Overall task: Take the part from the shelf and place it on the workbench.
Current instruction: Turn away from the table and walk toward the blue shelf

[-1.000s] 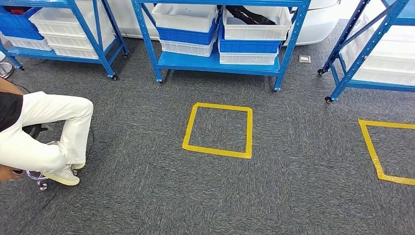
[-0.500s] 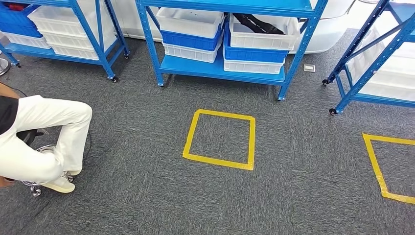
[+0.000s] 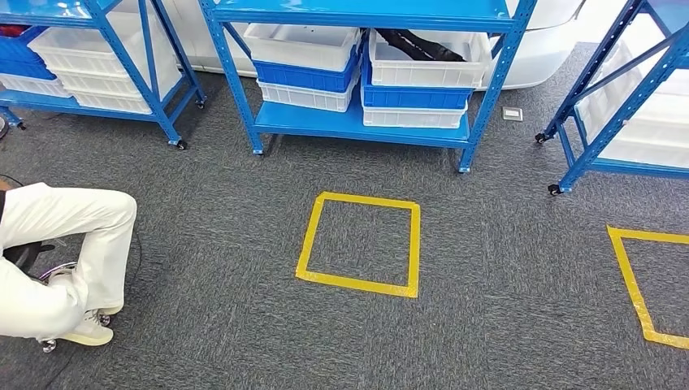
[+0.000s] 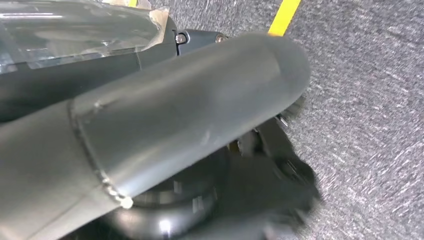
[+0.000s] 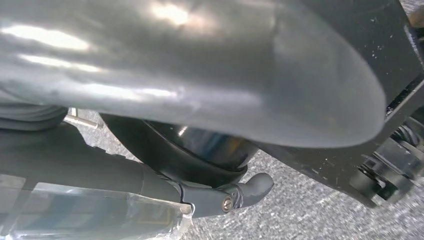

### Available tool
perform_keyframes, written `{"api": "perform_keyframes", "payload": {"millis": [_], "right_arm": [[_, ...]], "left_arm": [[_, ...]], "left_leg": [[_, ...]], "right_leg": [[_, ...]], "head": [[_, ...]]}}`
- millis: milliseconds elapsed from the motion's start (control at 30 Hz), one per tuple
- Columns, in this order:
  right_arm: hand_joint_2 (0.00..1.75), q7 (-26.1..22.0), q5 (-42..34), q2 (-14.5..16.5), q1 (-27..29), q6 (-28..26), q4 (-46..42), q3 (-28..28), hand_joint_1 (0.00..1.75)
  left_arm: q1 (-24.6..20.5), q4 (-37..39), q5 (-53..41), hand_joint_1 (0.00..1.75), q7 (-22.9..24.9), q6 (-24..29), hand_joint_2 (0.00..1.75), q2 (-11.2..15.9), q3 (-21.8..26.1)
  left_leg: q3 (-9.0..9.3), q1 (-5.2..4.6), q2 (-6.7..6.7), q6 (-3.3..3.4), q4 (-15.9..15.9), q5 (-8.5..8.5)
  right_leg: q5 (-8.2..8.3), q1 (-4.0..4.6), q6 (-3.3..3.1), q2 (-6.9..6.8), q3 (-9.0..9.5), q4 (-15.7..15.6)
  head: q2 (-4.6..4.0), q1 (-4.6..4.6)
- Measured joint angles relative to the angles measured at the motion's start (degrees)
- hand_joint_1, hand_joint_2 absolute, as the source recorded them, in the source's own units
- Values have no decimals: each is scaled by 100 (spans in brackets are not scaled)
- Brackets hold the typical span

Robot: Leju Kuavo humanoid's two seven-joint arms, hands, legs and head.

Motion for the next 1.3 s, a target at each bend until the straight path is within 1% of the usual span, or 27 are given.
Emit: {"api": "perform_keyframes", "payload": {"millis": [33, 67, 133, 167, 200, 267, 333, 400, 467, 500, 533, 567, 600, 633, 700, 733, 767, 833, 867, 933, 1000, 1033, 1067, 1133, 1167, 1233, 1300], "right_arm": [[0, 0, 1, 0, 8, 0, 0, 0, 0], [0, 0, 1, 1, 14, -1, 0, 0, 0], [0, 0, 2, 9, 22, -2, 0, -1, 0], [0, 0, 3, 13, 25, -2, 0, -1, 0], [0, 1, 4, 16, 26, -3, 0, -2, 0], [0, 4, 7, 15, 31, -8, 1, -3, 0], [0, 11, 9, 9, 36, -15, 2, -4, 0], [0, 15, 9, 5, 27, -16, 2, -4, 0], [0, 0, 2, 1, 7, -22, 1, -4, 0], [0, -11, -4, -2, -4, -28, 1, -5, 0], [0, -23, -11, -5, -15, -35, 0, -6, 0], [0, -31, -19, -8, -25, -40, 0, -7, 0], [0, -34, -26, -8, -26, -44, 0, -8, 0], [0, -36, -31, -10, -16, -47, 1, -9, 0], [0, -37, -39, -22, -1, -54, 5, -12, 0], [0, -38, -43, -27, 7, -59, 8, -15, 0], [0, -40, -47, -33, 9, -65, 9, -19, 0], [0, -43, -52, -27, 24, -78, 8, -30, 0], [0, -44, -54, -20, 31, -85, 8, -36, 0], [0, -45, -59, -23, 38, -102, 9, -49, 0], [0, -46, -67, -30, 53, -110, 9, -61, 0], [0, -47, -69, -33, 61, -112, 9, -66, 0], [0, -48, -71, -34, 69, -114, 9, -72, 0], [0, -48, -72, -43, 76, -116, 9, -87, 0], [0, -48, -73, -52, 80, -116, 10, -95, 0], [0, -49, -77, -72, 78, -115, 11, -103, 0], [0, -54, -79, -79, 67, -115, 10, -107, 0]], "left_arm": [[7, 0, 2, 0, -1, 11, 0, 1, 0], [11, 0, 6, 0, -1, 24, 0, 1, 0], [15, 0, 11, 0, -4, 61, 0, 1, 0], [18, 0, 14, 0, -7, 80, 0, 0, 0], [19, 0, 14, 0, -12, 98, 0, -5, 0], [23, 1, 17, 0, -27, 128, 0, -22, 1], [39, 3, 22, 0, -44, 146, 0, -42, 2], [40, 3, 29, 0, -54, 151, 0, -50, 2], [33, 3, 36, 0, -62, 156, 0, -51, 2], [37, 3, 37, 0, -65, 167, 0, -51, 2], [47, 4, 36, 0, -69, 183, 0, -54, 2], [56, 4, 33, 0, -71, 199, 0, -56, 2], [63, 4, 31, 0, -73, 213, 0, -60, 2], [71, 5, 28, 0, -74, 221, 0, -67, 2], [77, 4, 17, 0, -74, 245, 0, -84, 2], [81, 3, 7, 0, -72, 263, 0, -94, 2], [85, 1, -3, 0, -69, 281, 0, -102, 2], [100, -3, -24, 0, -57, 285, 0, -99, 2], [105, -5, -33, 0, -53, 274, 0, -95, 2], [105, -13, -57, 0, -43, 229, 0, -77, -1], [115, -24, -69, 0, -34, 197, 0, -54, -3], [125, -30, -69, 0, -31, 186, 0, -46, -2], [135, -34, -69, 0, -28, 178, 0, -39, -2], [148, -39, -67, 0, -15, 191, 0, -34, -2], [146, -39, -66, 0, -5, 207, 0, -36, -2], [127, -40, -64, 0, 11, 236, 0, -49, -2], [110, -41, -61, 0, 16, 258, 0, -62, -2]], "left_leg": [[-129, 2, 0, 2, -28, 30], [-165, 2, 1, 16, -233, 191], [-86, -7, 12, 68, -892, 753], [-36, -17, 19, 100, -1133, 896], [0, -30, 23, 131, -1272, 953], [81, -50, -5, 198, -1342, 846], [278, -42, -24, 293, -1447, 946], [457, -46, -12, 391, -1490, 974], [528, -78, -20, 440, -1491, 891], [562, -97, -30, 450, -1492, 849], [608, -120, -41, 462, -1492, 803], [670, -149, -54, 472, -1492, 755], [737, -177, -65, 480, -1493, 705], [784, -197, -75, 488, -1497, 655], [860, -222, -98, 473, -1492, 568], [884, -224, -109, 452, -1479, 552], [922, -230, -116, 423, -1458, 554], [936, -237, -106, 376, -1360, 549], [878, -230, -95, 348, -1217, 512], [562, -169, -70, 258, -690, 331], [127, -66, -51, 138, -185, 99], [-15, -16, -37, 72, -122, 67], [-70, 30, -20, 13, -227, 145], [53, 115, 22, -91, -868, 647], [131, 131, 52, -113, -1171, 854], [224, 117, 89, -62, -1477, 1016], [296, 80, 83, 72, -1511, 954]], "right_leg": [[-63, -1, 6, 14, 80, -1], [-133, -2, 17, 24, 163, -3], [-276, 4, 49, 32, 328, -13], [-351, 17, 77, 41, 398, -28], [-413, 38, 110, 44, 459, -62], [-429, 79, 208, 54, 609, -69], [-420, 91, 278, 28, 704, 70], [-534, 89, 284, 5, 434, 605], [-799, 105, 246, 1, -112, 1324], [-936, 120, 217, 1, -340, 1521], [-997, 141, 203, 0, -481, 1540], [-928, 169, 205, 0, -537, 1378], [-720, 203, 217, 0, -527, 1073], [-410, 245, 215, 2, -490, 733], [4, 306, 121, 6, -443, 252], [92, 321, 44, 8, -430, 153], [95, 317, -29, 8, -401, 94], [171, 237, -99, -2, -213, -35], [187, 190, -116, -6, -109, -84], [164, 127, -123, -8, 19, -137], [94, 85, -97, 3, 77, -142], [46, 60, -66, 14, 120, -142], [-9, 30, -31, 25, 178, -141], [-138, -27, 59, 40, 304, -143], [-205, -40, 111, 40, 365, -144], [-296, -17, 224, 21, 464, -205], [-293, 6, 344, 4, 596, -282]], "head": [[0, 1], [0, 1], [0, 1], [0, -1], [1, -1], [1, -3], [0, 4], [0, 22], [0, 37], [0, 38], [0, 40], [0, 40], [0, 41], [0, 41], [0, 13], [0, 2], [1, -5], [1, 6], [1, 0], [1, -20], [2, -27], [1, -29], [1, -28], [1, -33], [1, -43], [1, -54], [2, -44]]}}
